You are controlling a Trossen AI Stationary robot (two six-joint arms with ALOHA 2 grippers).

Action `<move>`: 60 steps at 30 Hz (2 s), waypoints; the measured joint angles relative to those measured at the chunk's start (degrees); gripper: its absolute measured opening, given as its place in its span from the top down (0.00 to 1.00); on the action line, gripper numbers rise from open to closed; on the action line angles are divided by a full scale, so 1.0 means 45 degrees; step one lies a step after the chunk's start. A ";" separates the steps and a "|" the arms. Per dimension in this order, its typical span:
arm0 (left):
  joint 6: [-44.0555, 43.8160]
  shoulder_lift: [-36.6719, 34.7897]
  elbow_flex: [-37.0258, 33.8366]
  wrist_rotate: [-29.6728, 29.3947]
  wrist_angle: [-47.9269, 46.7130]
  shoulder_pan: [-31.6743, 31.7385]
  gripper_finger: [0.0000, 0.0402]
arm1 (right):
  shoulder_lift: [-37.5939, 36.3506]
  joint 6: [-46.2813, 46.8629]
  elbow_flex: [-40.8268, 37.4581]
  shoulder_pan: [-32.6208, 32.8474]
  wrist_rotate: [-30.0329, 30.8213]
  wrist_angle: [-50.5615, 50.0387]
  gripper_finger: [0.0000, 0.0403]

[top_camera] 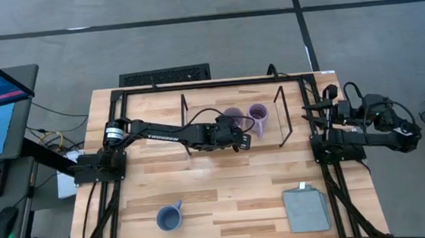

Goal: Stack small to large cups/mugs on shelf
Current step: Put the white and violet mug on the shelf, then put the blue mug on the shelf

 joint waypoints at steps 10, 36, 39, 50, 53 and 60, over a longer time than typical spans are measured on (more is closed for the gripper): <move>0.0100 0.0000 0.0000 0.0007 -0.0070 0.0000 0.69 | -0.0004 0.0002 0.0000 0.0002 0.0000 -0.0002 0.62; -0.0046 0.0000 0.0000 0.0078 -0.0689 -0.0137 0.69 | 0.0001 0.0004 -0.0005 0.0000 0.0000 0.0000 0.62; -0.0056 0.0000 0.0000 0.0270 -0.0689 -0.0190 0.69 | -0.0002 -0.0001 -0.0005 0.0000 0.0000 -0.0002 0.62; -0.0350 0.0000 0.0000 0.0399 -0.0805 -0.0272 0.69 | -0.0004 -0.0001 -0.0005 0.0000 0.0000 0.0000 0.62; -0.0504 0.0000 0.0000 0.0432 -0.0995 -0.0353 0.69 | 0.0000 0.0000 -0.0005 0.0000 0.0000 0.0000 0.62; -0.0506 0.0000 0.0000 0.0810 -0.1039 -0.0644 0.69 | 0.0001 -0.0001 -0.0005 0.0000 0.0000 0.0000 0.61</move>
